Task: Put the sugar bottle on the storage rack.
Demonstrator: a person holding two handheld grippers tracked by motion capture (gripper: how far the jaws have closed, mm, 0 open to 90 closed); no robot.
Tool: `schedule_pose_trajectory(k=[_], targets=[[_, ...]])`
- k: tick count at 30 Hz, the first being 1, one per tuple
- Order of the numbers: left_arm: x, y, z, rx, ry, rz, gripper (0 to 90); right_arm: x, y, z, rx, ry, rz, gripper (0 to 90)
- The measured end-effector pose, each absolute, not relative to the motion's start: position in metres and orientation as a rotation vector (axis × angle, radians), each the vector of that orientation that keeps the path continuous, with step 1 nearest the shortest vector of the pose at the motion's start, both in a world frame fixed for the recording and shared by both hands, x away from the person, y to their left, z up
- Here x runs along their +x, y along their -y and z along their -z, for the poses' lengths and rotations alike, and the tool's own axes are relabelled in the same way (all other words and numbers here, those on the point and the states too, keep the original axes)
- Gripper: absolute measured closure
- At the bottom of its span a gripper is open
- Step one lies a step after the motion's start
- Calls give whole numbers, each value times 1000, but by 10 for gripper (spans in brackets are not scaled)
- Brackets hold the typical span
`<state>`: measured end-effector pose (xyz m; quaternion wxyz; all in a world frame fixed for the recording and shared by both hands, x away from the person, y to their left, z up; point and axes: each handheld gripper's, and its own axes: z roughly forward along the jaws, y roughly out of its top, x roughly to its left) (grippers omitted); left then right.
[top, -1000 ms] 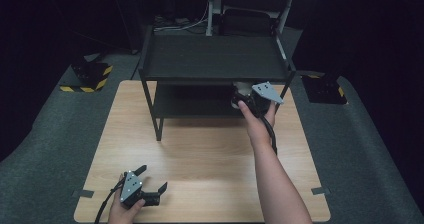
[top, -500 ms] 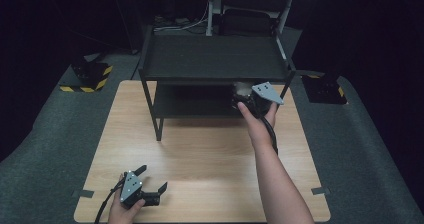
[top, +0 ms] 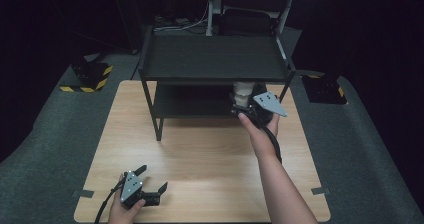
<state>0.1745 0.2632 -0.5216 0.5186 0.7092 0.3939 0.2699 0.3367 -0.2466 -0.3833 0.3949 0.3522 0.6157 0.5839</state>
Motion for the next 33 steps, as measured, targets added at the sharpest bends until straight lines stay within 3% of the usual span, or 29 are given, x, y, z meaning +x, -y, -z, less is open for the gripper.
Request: schedule_pose_trajectory(k=[33], targets=[[173,-261,522,1698,-956,-662,4,217,326,455,766,-1621,-1532,0]])
